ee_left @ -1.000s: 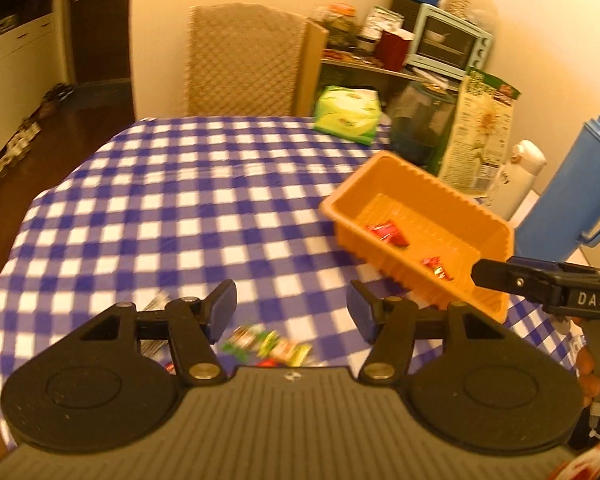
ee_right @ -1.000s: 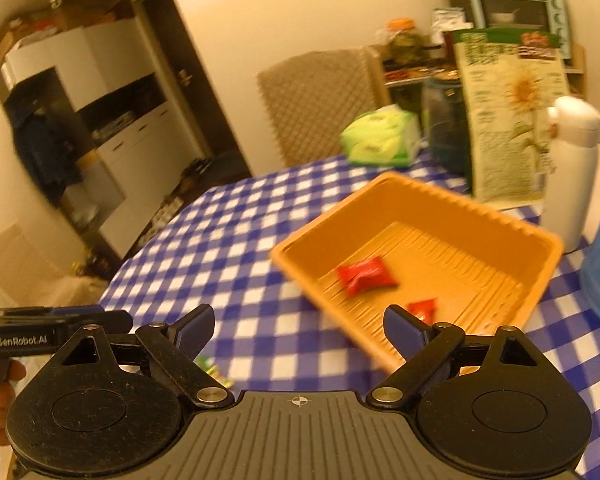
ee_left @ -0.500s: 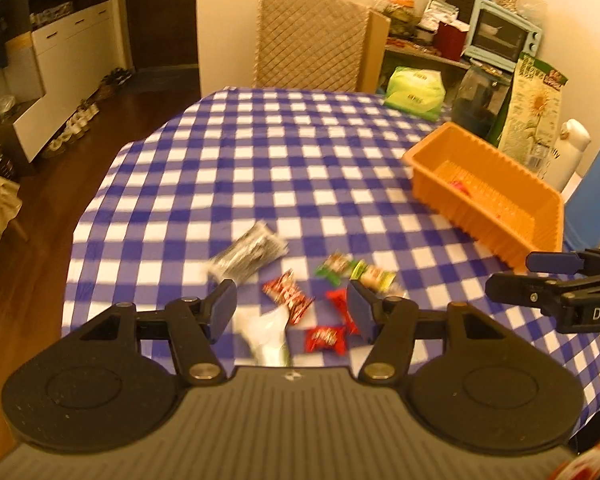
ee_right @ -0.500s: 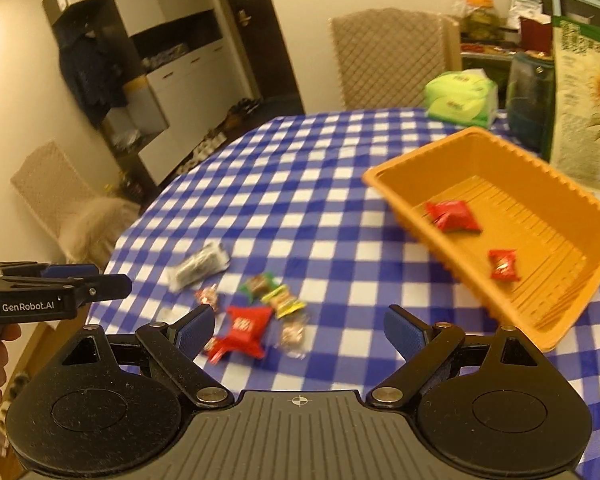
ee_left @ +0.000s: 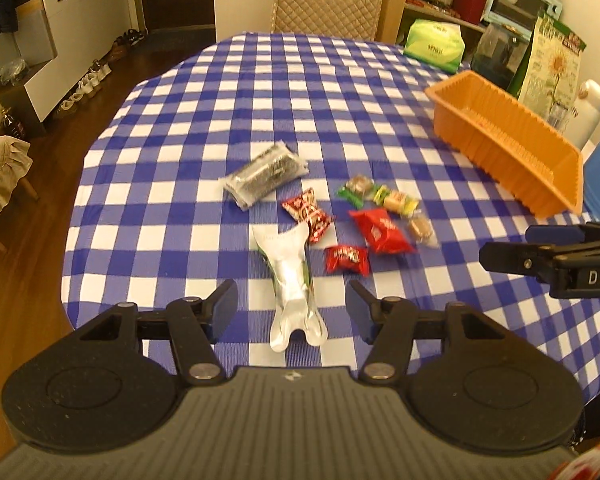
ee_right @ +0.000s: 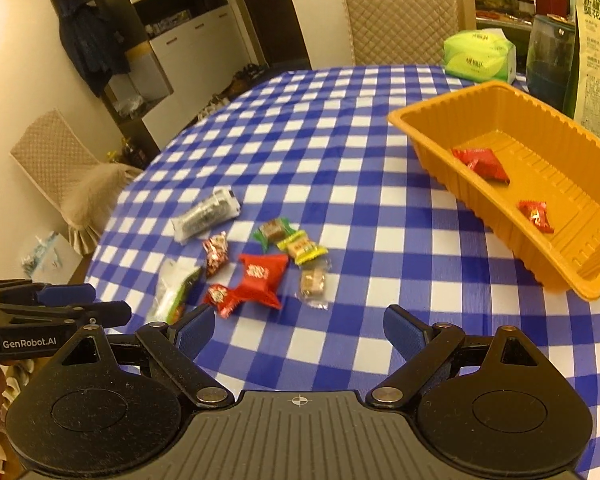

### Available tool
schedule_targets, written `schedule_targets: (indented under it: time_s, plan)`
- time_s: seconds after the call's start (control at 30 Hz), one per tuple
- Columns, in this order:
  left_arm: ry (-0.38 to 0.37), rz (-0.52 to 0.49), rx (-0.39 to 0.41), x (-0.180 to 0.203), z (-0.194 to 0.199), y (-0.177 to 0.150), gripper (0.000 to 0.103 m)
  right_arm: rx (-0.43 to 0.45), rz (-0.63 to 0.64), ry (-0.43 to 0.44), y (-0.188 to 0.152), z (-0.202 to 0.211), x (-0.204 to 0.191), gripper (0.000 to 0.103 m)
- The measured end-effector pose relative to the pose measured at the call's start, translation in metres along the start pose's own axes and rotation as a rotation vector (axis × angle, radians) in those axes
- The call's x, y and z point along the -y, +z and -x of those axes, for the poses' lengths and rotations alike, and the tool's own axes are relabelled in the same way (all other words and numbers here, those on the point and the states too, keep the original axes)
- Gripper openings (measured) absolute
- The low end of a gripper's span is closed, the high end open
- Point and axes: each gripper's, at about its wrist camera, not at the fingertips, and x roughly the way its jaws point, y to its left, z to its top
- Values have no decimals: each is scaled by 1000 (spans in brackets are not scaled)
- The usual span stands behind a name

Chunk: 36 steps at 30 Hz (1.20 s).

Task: Organize snacks
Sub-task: 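Return to the snacks and grasp the white-and-green pouch with the left gripper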

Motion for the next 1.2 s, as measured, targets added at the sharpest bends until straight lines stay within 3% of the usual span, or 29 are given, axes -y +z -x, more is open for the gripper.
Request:
schedule_targets:
  time_s: [0.8,1.2]
  plan:
    - [13,-74,-47,5,-65,8,45,-30,-48,-117,-13,-11,20,91]
    - [6,-71,-61,2,-78,12,31,-27,-52,-119,-9,-15,21,91]
